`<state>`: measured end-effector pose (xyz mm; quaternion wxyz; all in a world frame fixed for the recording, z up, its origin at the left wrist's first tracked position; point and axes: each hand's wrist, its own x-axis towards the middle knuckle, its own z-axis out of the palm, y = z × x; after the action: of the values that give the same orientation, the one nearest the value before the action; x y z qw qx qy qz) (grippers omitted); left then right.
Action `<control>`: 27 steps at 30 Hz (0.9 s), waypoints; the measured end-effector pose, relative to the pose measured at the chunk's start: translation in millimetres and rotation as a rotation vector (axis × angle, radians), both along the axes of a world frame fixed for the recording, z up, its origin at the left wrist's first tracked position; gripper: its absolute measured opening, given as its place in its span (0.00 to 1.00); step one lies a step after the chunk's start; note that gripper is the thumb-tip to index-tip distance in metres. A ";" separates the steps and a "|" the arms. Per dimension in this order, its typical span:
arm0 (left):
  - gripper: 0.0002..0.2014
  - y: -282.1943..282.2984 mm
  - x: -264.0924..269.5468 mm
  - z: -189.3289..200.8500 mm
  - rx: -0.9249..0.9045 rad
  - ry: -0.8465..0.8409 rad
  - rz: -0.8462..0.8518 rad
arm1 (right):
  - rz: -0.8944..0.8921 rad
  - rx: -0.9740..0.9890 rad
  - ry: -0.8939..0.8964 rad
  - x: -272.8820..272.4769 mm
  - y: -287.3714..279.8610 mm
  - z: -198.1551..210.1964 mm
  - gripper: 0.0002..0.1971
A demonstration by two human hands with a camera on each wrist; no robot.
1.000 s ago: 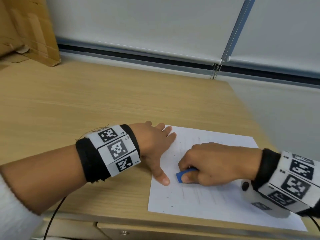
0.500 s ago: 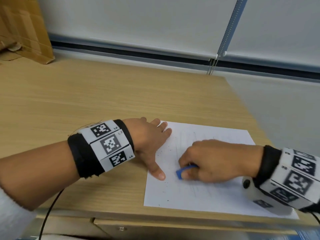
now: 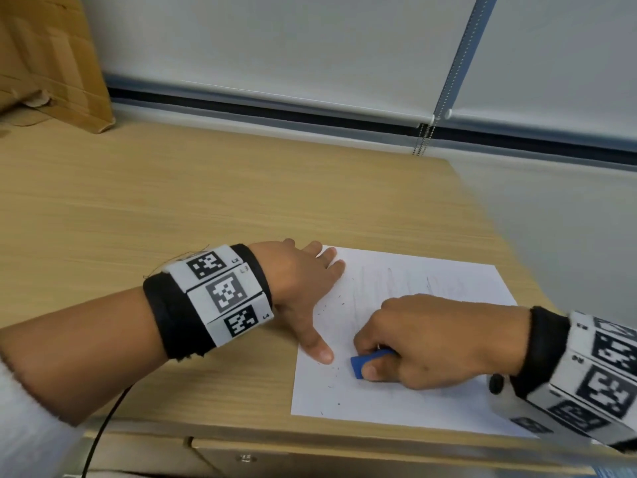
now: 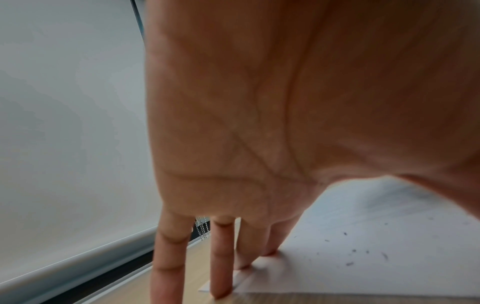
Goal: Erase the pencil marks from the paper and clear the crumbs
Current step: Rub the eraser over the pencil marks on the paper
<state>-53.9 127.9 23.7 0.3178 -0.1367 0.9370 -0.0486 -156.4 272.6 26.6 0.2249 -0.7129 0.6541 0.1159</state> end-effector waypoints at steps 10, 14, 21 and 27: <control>0.66 1.0 -0.3 0.4 -0.008 0.010 -0.012 | -0.053 -0.080 0.064 -17.1 -24.3 1.0 0.16; 0.66 0.9 -0.6 0.3 -0.015 0.021 -0.025 | -0.011 0.008 0.036 -9.2 -14.0 2.2 0.18; 0.65 2.5 1.8 3.0 -0.009 0.017 -0.025 | -0.217 -0.203 0.058 -56.7 -75.0 -5.5 0.19; 0.65 1.7 0.1 1.9 0.010 0.017 -0.010 | -0.074 -0.015 -0.039 -46.4 -56.3 -9.6 0.17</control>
<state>-53.8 129.6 25.6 0.3101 -0.1311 0.9406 -0.0444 -202.8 216.3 17.0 0.2365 -0.6921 0.6762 0.0888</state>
